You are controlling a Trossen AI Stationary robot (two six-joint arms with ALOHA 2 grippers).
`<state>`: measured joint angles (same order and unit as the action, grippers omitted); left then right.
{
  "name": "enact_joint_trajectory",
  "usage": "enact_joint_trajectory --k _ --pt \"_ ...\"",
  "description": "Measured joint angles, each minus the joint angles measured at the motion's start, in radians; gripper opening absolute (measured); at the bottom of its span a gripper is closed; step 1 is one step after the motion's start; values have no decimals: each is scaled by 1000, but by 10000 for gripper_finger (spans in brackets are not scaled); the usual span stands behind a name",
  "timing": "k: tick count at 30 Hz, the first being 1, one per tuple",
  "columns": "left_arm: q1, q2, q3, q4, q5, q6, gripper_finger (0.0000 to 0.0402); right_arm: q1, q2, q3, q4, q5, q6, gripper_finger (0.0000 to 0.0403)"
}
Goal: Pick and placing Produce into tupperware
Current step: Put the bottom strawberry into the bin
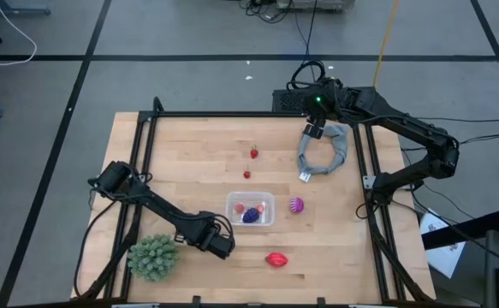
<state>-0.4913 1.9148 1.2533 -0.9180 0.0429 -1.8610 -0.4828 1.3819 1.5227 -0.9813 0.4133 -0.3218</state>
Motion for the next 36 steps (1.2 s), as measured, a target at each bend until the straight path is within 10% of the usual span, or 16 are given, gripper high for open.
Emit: enact_joint_trajectory --k 24,36 --pt "38 -277 1 -60 -36 68 145 0 0 0 4 0 0 177" --pt "188 -276 105 -137 -18 358 145 0 0 0 4 0 11 177"
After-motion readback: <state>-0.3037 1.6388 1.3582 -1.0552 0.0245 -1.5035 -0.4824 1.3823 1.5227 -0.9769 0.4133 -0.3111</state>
